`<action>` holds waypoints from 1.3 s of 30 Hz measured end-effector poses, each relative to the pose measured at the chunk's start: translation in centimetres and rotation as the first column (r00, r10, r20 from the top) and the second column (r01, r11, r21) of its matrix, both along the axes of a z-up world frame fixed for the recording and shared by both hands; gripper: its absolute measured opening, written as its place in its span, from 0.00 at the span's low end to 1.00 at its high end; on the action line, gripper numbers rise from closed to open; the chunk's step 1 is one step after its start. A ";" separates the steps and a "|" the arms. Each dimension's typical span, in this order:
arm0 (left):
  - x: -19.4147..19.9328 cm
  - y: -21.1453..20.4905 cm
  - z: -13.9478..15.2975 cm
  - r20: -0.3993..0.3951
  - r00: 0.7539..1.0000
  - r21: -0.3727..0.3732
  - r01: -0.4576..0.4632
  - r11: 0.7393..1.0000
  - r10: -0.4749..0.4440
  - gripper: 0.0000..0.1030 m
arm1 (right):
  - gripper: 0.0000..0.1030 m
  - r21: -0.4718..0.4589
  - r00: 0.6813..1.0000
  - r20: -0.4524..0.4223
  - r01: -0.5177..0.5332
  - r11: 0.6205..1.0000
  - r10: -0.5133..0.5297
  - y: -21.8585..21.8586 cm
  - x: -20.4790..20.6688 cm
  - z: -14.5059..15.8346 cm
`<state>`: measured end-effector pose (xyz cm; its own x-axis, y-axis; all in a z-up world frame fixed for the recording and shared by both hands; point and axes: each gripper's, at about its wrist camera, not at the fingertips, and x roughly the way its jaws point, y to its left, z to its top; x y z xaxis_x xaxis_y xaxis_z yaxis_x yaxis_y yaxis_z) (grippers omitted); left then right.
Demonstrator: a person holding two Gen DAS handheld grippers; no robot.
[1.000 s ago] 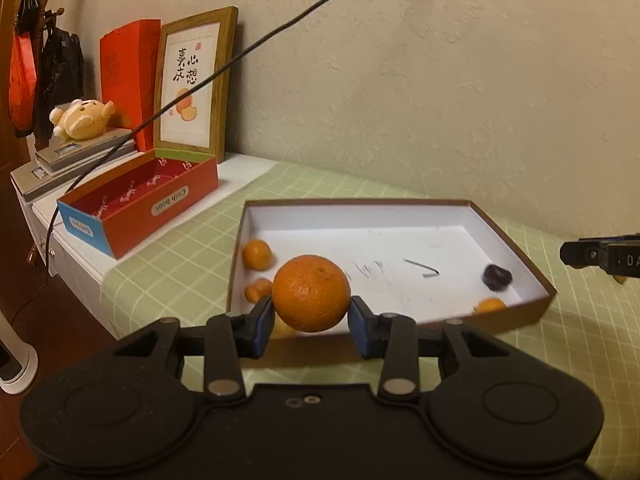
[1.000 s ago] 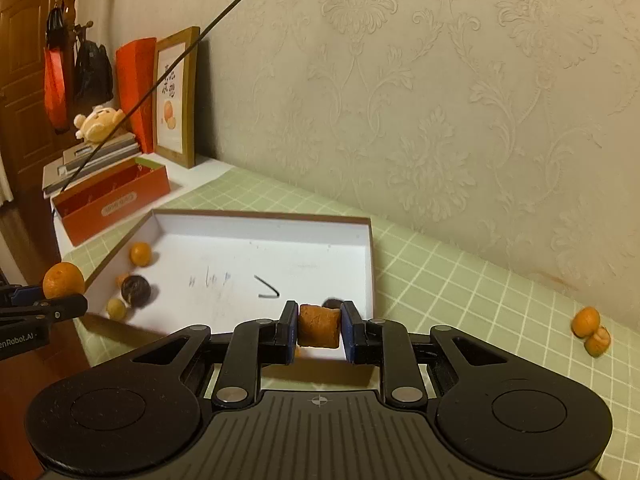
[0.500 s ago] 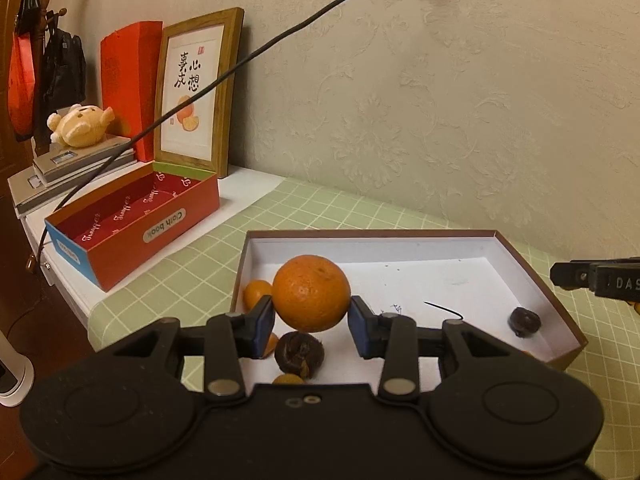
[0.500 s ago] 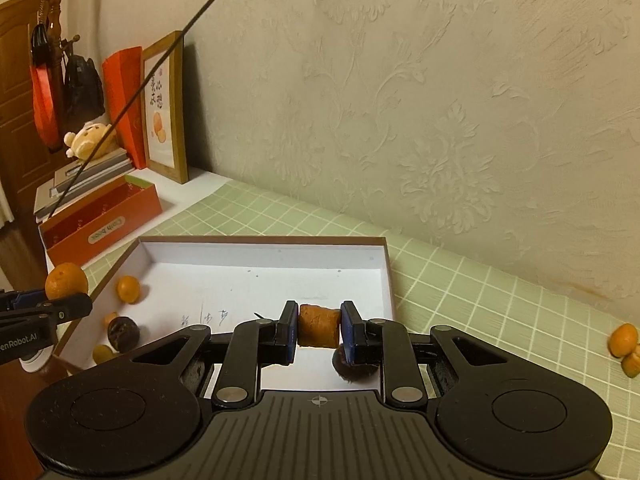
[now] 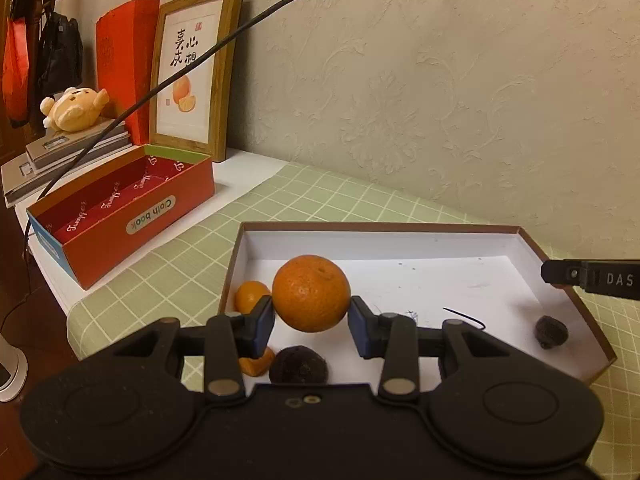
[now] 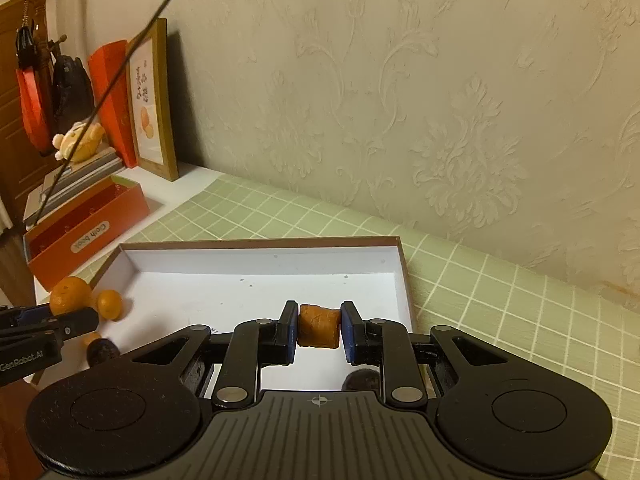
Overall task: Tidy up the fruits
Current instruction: 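Carry the orange and brown piece into the white box and open both tools, then move both open tools toward the two small oranges beside the cream thermos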
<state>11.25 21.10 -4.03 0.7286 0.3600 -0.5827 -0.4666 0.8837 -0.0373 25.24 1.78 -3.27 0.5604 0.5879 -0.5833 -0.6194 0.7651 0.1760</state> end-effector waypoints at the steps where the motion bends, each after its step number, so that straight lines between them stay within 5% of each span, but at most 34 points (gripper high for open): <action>1: 0.1 0.1 -0.1 -0.001 1.000 -0.001 -0.002 1.000 0.002 0.30 | 0.22 -0.001 1.000 -0.001 0.000 1.000 0.000 0.2 0.2 -0.2; 2: 0.1 0.2 -0.1 -0.001 1.000 0.000 -0.004 1.000 0.004 0.31 | 0.22 -0.001 1.000 0.001 0.001 1.000 -0.001 0.3 0.3 -0.4; 4: 0.1 0.0 -0.2 0.008 1.000 0.023 -0.012 1.000 0.012 0.56 | 0.28 -0.008 1.000 0.026 0.004 1.000 -0.004 0.5 0.3 -0.5; 5: -0.1 -0.2 -0.1 0.024 0.999 0.052 -0.031 0.998 0.029 0.89 | 0.74 -0.029 0.999 0.041 0.015 0.999 -0.014 0.7 0.3 -0.6; 6: -0.4 -0.5 0.0 0.042 0.998 0.091 -0.050 0.995 0.047 0.94 | 0.98 -0.033 0.998 0.057 0.032 0.999 -0.030 0.7 0.3 -0.7; 7: -0.5 -0.6 0.2 0.046 0.998 0.112 -0.053 0.992 0.048 0.94 | 1.00 0.005 0.995 0.091 0.044 0.999 -0.044 0.3 0.0 -0.7; 12: -1.1 0.5 0.5 0.062 0.995 0.060 -0.081 0.995 0.078 0.94 | 1.00 0.021 0.993 0.100 0.058 0.998 -0.059 0.0 0.2 -0.8; 27: -1.4 0.6 1.1 0.075 0.995 0.058 -0.066 0.996 0.062 0.94 | 1.00 0.000 0.996 0.079 0.031 1.000 -0.031 0.1 -0.1 -0.8; 39: -2.1 -2.2 3.1 0.102 0.995 0.071 0.004 0.997 -0.011 0.94 | 1.00 0.049 0.994 0.066 0.082 0.995 -0.086 -4.7 -1.5 1.7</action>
<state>9.10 18.90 -0.91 0.7856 0.3924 -0.4783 -0.4572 0.8891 -0.0215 23.72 -2.95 -1.54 0.6465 0.5628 -0.5152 -0.5650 0.8069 0.1724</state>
